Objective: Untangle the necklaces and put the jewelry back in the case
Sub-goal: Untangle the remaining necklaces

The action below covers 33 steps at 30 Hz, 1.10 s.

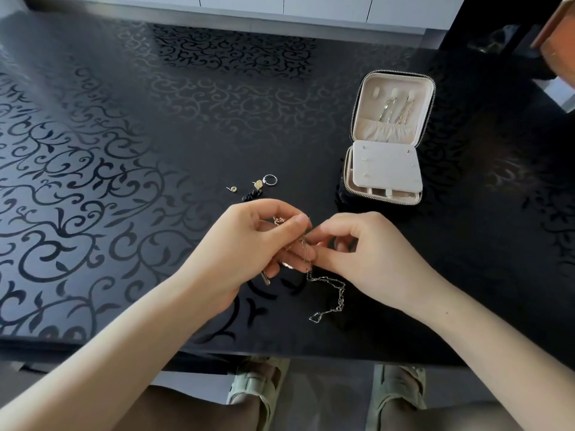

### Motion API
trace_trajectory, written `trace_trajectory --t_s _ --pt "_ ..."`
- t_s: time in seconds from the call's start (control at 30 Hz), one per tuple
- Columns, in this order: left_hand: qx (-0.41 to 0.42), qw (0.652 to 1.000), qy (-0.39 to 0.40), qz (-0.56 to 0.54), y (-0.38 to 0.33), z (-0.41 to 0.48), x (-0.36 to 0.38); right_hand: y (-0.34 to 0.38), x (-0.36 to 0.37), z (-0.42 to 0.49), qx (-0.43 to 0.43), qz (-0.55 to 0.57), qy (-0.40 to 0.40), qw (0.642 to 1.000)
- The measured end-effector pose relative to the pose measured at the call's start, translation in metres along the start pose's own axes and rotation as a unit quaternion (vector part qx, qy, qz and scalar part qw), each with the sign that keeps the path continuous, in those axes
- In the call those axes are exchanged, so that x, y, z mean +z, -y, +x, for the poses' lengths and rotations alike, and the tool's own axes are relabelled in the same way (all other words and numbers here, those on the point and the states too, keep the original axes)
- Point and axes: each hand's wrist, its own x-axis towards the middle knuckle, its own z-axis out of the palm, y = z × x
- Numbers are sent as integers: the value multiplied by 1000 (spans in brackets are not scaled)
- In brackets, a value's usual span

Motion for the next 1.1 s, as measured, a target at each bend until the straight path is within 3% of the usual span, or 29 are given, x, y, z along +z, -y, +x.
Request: trace_trajectory --t_s 0.3,0.5,0.83,1.0,1.1 --pt "2 998 -6 59 2 1 0 12 -12 -3 71 167 9 983" --pt "-1 997 -23 80 4 3 0 10 -17 -1 48 212 -57 974" --pt "-46 994 -48 90 9 10 -4 21 -35 -4 -2 409 -113 906" --pt "-72 993 -47 79 5 12 -4 36 -49 -9 -50 443 -119 887" --pt "-72 994 -47 74 3 17 -2 47 -52 -11 -47 425 -131 894"
